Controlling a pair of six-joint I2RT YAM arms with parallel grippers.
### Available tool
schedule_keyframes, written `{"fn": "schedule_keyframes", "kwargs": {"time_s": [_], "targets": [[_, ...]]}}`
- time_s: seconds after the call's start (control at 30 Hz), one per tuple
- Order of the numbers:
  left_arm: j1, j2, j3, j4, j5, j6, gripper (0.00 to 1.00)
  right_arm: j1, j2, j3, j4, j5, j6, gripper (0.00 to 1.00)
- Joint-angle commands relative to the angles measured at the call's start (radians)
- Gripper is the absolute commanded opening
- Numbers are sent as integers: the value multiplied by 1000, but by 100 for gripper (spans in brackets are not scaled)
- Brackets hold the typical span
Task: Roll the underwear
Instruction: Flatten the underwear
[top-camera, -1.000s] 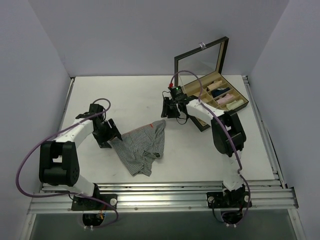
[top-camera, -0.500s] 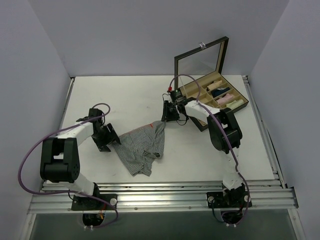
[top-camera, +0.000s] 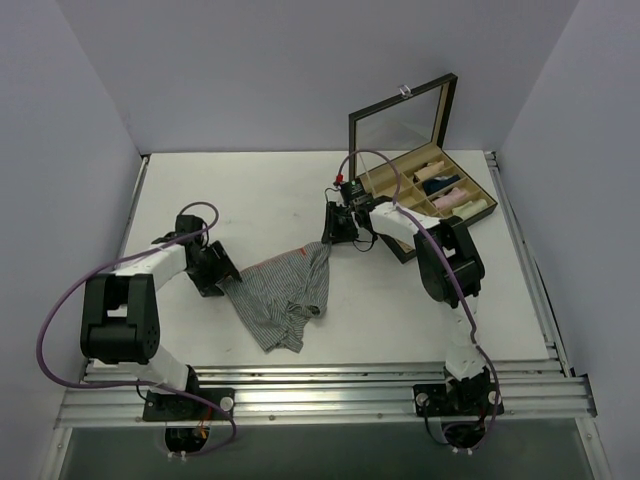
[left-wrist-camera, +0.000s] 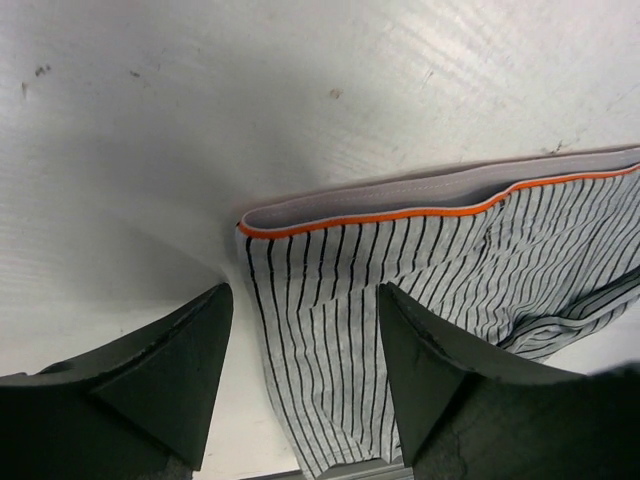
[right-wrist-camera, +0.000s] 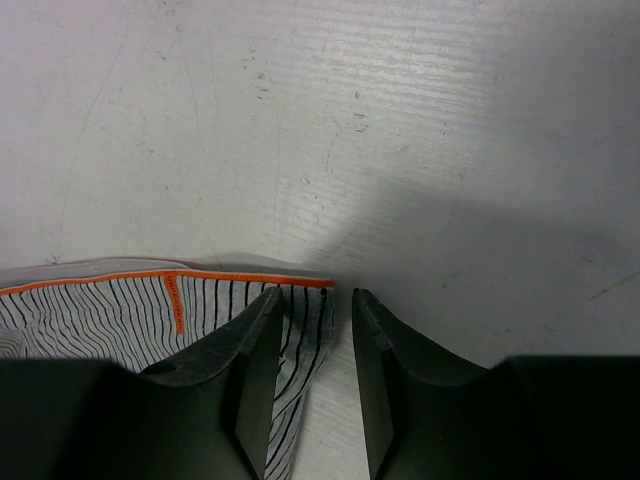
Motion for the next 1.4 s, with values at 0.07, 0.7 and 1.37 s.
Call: {"fn": "schedule_keyframes", "kwargs": {"time_s": [0.07, 0.7, 1.37], "targets": [[10, 91, 0, 125, -42, 0, 57, 10, -3, -32, -6, -27, -16, 28], [10, -179, 305, -49, -11, 51, 2, -18, -276, 198, -143, 173, -106, 0], [-7, -346, 437, -265, -79, -15, 2, 42, -583, 94, -196, 223, -195, 0]]}}
